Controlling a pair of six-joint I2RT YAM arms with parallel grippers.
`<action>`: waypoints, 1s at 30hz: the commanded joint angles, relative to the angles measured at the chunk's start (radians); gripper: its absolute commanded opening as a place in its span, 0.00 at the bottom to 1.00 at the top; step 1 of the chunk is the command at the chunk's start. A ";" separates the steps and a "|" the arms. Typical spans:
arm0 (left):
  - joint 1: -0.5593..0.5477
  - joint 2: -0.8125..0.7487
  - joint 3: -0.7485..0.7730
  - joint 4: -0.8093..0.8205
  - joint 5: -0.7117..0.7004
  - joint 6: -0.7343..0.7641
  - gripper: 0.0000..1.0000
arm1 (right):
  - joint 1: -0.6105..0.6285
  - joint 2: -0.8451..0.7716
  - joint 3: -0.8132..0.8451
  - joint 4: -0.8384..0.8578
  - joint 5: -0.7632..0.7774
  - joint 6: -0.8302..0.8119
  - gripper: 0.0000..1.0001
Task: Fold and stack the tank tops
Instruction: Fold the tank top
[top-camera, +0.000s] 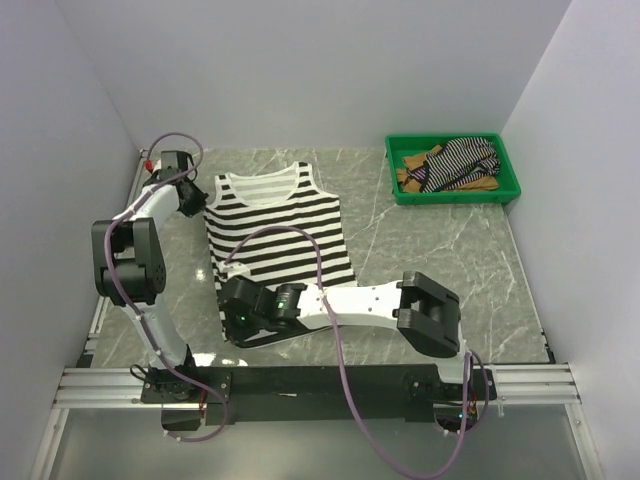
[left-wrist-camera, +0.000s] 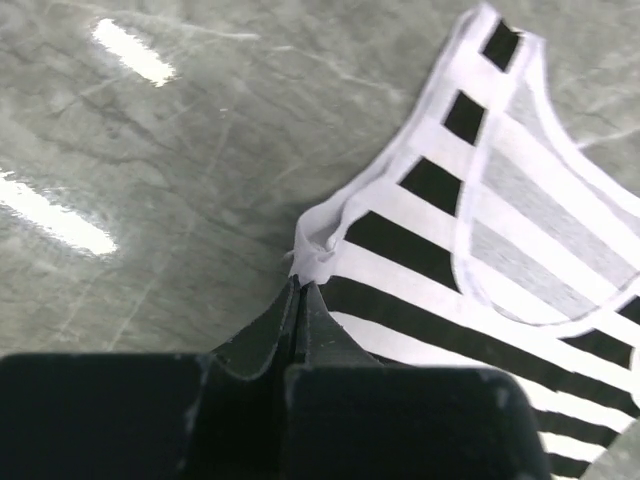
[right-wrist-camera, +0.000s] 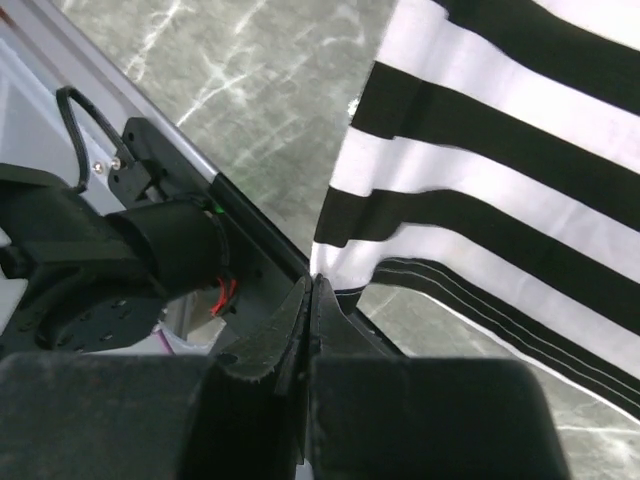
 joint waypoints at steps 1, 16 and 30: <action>-0.020 -0.049 0.058 0.013 0.001 0.005 0.00 | -0.031 -0.080 -0.066 0.048 -0.041 0.028 0.00; -0.256 0.068 0.204 -0.019 -0.030 -0.019 0.01 | -0.107 -0.298 -0.454 0.214 -0.005 0.145 0.00; -0.332 0.167 0.266 -0.022 -0.019 -0.023 0.01 | -0.109 -0.368 -0.612 0.258 0.075 0.214 0.00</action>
